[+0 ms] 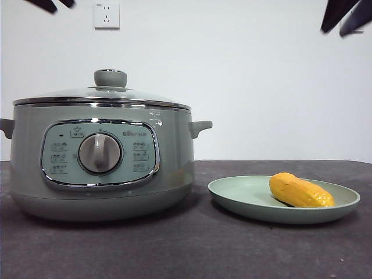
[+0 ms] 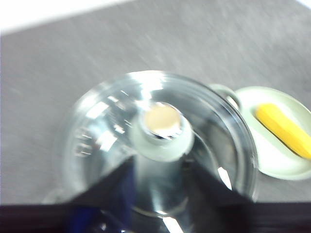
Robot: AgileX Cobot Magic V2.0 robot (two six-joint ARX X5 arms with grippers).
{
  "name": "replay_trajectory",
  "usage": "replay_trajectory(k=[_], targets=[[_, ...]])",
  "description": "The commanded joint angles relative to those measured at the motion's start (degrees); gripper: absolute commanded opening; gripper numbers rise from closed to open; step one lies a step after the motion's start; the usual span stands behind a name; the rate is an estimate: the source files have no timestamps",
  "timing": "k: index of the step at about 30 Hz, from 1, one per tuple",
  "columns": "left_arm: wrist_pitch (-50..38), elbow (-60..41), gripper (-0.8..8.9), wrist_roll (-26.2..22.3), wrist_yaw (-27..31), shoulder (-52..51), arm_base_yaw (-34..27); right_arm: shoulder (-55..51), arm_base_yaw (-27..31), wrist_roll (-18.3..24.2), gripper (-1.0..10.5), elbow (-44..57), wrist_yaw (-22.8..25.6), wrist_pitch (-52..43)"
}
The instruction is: Take the corn out from the steamer,put the corn on the plate,close the lid
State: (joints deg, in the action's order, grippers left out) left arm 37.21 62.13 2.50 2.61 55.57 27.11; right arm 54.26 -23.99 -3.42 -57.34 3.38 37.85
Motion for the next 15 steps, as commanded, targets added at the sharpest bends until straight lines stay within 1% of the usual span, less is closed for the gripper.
replay_trajectory(k=[1,5,7,9,12,15], targets=[[-1.2,-3.3,-0.08,-1.5,3.3,-3.3,0.6,-5.1,-0.1,0.3,-0.1,4.9,0.0,-4.8],[-10.3,-14.4,-0.08,-1.4,3.5,-13.8,0.8,-17.3,-0.1,0.2,-0.1,18.4,0.0,-17.0],[-13.4,-18.7,-0.08,-1.5,3.5,-17.9,0.7,-21.3,-0.1,-0.2,-0.1,22.8,0.0,-20.2],[-15.6,-21.8,-0.08,-1.5,3.5,-21.1,0.7,-23.6,-0.1,-0.5,-0.1,25.2,0.0,-20.9],[-13.4,-23.1,-0.03,-0.2,3.5,-23.2,0.7,-24.3,0.0,-3.5,0.0,25.6,0.3,-20.2],[-10.7,-23.1,-0.03,-0.2,3.4,-23.1,0.7,-24.3,0.0,-3.6,0.0,25.6,0.4,-19.7]])
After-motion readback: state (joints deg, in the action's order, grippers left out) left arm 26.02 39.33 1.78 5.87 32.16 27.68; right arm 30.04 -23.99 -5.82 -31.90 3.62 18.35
